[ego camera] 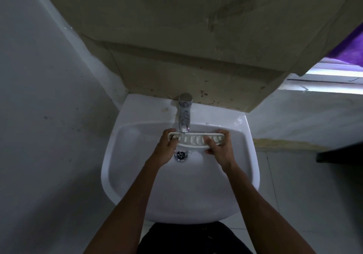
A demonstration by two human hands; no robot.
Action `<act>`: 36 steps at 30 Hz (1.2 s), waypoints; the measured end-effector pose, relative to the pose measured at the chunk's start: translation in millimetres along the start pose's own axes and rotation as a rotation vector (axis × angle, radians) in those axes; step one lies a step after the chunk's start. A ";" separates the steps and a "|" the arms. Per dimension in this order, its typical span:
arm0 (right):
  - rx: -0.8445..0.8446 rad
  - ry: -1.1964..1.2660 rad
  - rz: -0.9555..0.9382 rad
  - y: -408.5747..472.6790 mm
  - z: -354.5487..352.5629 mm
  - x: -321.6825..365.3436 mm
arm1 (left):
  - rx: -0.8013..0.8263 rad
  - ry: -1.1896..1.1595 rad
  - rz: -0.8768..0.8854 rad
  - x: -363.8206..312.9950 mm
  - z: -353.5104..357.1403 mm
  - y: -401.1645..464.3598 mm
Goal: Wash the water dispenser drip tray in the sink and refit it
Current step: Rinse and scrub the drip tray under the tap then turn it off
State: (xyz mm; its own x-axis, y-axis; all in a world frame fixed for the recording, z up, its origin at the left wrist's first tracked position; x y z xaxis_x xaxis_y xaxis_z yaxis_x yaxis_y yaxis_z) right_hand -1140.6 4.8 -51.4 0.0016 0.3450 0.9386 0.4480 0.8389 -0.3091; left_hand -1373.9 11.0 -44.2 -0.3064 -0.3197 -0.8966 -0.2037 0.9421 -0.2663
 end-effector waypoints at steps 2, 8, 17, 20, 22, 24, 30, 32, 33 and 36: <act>-0.011 -0.010 -0.022 2.1 -1.3 0.1 | -0.031 -0.026 0.029 0.4 -1.8 0.4; -0.006 -0.150 -0.127 1.9 2.6 4.6 | -0.168 -0.113 -0.021 7.1 -6.4 -1.4; -0.112 -0.168 -0.161 -3.5 -1.2 10.4 | -0.155 -0.193 -0.102 14.5 -0.1 2.3; -0.134 -0.177 -0.165 -6.7 0.0 12.0 | -0.193 -0.141 -0.088 17.2 -2.3 3.1; -0.139 -0.169 -0.154 -8.1 0.0 9.4 | -0.190 -0.074 -0.087 17.8 -1.5 2.8; -0.137 -0.146 -0.138 -10.3 -0.5 6.7 | -0.165 -0.025 -0.075 15.6 0.7 2.7; -0.140 -0.112 -0.132 -13.4 -6.1 1.2 | -0.093 -0.069 -0.005 3.9 5.9 0.7; -0.140 -0.118 -0.132 -11.9 -8.7 0.8 | -0.019 -0.101 -0.036 5.9 8.8 -2.4; -0.137 -0.123 -0.133 -11.2 -9.7 0.6 | 0.003 -0.112 -0.052 7.4 8.7 -3.3; -0.133 -0.127 -0.134 -9.2 -11.8 0.5 | 0.019 -0.159 -0.073 5.6 3.4 -6.1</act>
State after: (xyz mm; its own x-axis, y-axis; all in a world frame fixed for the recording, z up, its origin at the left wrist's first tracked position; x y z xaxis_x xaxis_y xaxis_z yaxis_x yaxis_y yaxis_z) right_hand -1134.2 -7.7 -46.3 -0.1747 0.2913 0.9405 0.5504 0.8210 -0.1521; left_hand -1371.2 3.8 -48.8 -0.1403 -0.3691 -0.9187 -0.2022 0.9190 -0.3384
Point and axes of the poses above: each hand's wrist, its own y-axis towards the middle knuckle, its own z-axis out of the palm, x = y × z, the point moved 8 cm from there along y, towards the middle knuckle, and after that the axes turned 14 degrees about -x, right-handed, at the moved point
